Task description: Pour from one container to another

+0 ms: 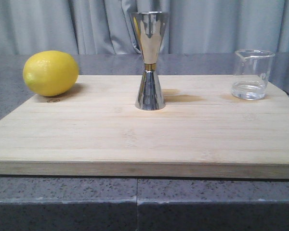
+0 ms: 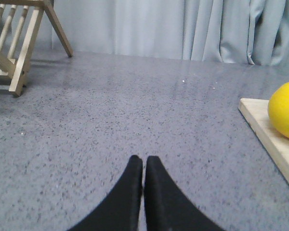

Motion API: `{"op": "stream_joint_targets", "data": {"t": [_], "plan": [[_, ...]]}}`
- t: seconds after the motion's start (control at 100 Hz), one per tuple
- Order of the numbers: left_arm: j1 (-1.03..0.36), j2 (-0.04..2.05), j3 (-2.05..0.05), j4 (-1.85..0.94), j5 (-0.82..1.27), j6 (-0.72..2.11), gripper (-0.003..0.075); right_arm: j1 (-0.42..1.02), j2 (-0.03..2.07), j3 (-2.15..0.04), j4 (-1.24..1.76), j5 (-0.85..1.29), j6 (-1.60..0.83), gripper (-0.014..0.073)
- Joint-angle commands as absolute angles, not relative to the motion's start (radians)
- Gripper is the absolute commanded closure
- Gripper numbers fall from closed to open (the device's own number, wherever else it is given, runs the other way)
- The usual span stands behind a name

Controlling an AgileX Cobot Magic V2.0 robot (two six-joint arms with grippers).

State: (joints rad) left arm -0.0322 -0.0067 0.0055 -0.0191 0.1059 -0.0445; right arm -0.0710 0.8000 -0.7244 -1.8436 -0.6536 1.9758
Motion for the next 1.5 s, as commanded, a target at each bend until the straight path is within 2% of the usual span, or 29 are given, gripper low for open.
{"op": "stream_joint_targets", "data": {"t": [0.0, 0.96, 1.1, 1.27, 1.49], "plan": [[-0.032, -0.028, 0.032, -0.029, 0.000, -0.045, 0.0739, -0.075, 0.794, -0.749, -1.859, -0.624, 1.975, 0.0665], [-0.036, -0.028, 0.032, -0.025, 0.000, -0.042, 0.0739, -0.069, 0.794, -0.746, -1.859, -0.623, 1.975, 0.0665], [-0.036, -0.028, 0.032, -0.025, 0.000, -0.042, 0.0739, -0.067, 0.681, -0.702, -1.859, -0.502, 1.937, 0.0665], [-0.036, -0.028, 0.032, -0.025, 0.000, -0.042, 0.0739, -0.069, 0.435, -0.526, -1.859, -0.230, 1.937, 0.0665], [-0.036, -0.028, 0.032, -0.025, 0.000, -0.042, 0.0739, -0.071, 0.166, -0.379, -1.859, -0.154, 1.937, 0.0665]]}}
